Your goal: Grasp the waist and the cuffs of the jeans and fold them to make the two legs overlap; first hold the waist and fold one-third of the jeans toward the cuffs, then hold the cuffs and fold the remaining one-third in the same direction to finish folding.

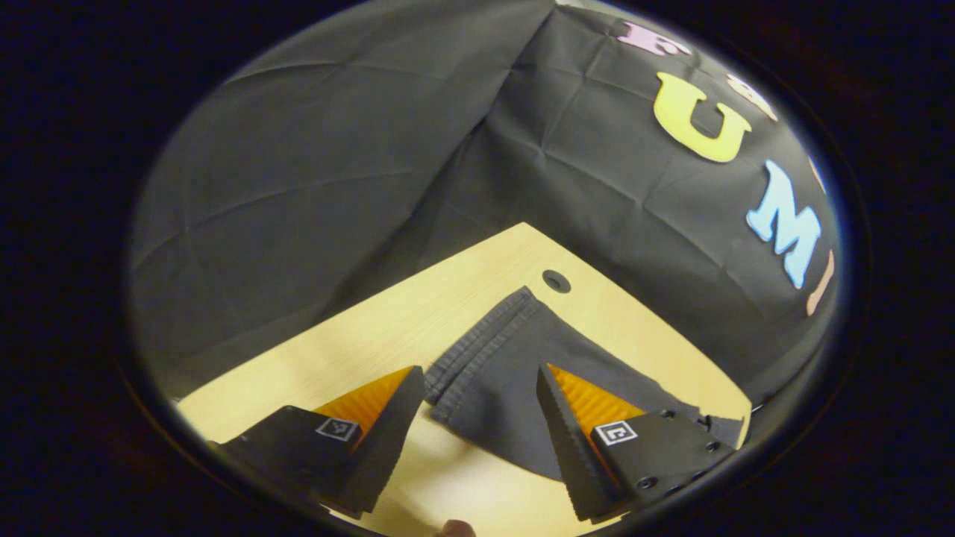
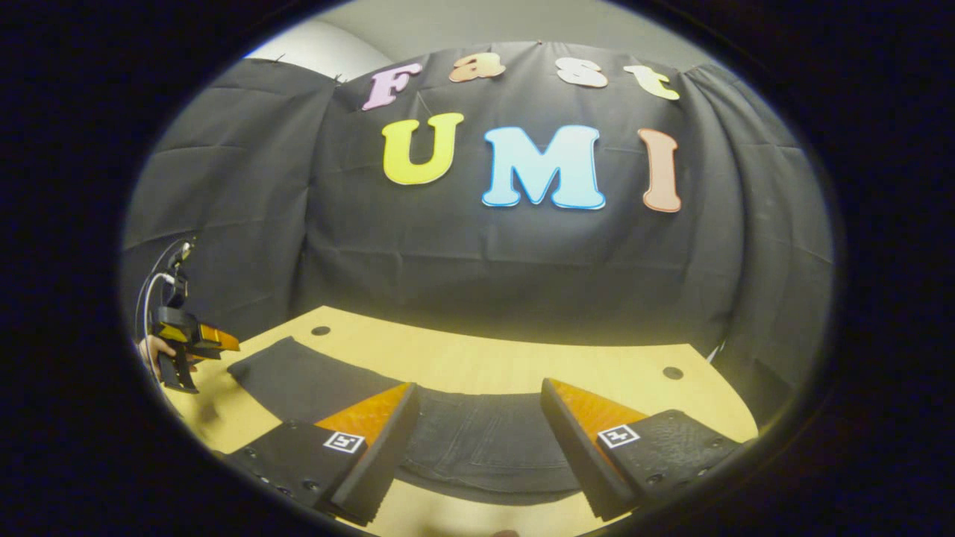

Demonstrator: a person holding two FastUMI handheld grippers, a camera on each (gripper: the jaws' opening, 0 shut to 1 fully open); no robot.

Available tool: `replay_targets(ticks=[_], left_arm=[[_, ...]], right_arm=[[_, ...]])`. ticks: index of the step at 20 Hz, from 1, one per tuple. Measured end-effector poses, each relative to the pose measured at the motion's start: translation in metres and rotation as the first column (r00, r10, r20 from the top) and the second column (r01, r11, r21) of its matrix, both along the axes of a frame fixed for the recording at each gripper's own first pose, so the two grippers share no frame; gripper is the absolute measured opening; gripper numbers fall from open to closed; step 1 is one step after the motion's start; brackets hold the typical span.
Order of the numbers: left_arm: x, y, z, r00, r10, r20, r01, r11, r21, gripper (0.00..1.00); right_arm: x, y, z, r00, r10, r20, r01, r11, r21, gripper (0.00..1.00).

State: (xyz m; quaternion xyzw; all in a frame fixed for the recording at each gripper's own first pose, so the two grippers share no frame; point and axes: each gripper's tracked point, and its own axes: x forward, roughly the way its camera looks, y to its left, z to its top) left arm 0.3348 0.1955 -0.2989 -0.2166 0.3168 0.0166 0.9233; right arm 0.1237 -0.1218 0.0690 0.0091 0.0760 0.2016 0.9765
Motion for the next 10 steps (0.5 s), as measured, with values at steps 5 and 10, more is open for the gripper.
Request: replay_targets(ticks=[5, 10], left_arm=[[0.02, -0.002, -0.034, 1.0, -0.022, -0.016, 0.022, 0.998, 0.056, 0.99], [0.016, -0.007, -0.051, 0.996, -0.075, 0.038, 0.066, 0.976, 0.209, 0.98]], right_arm=[[-0.001, -0.007, 0.001, 0.999, -0.029, -0.017, 0.029, 1.0, 0.003, 0.96], [0.006, -0.017, 0.008, 0.996, -0.074, -0.04, 0.076, 0.996, 0.046, 0.96]])
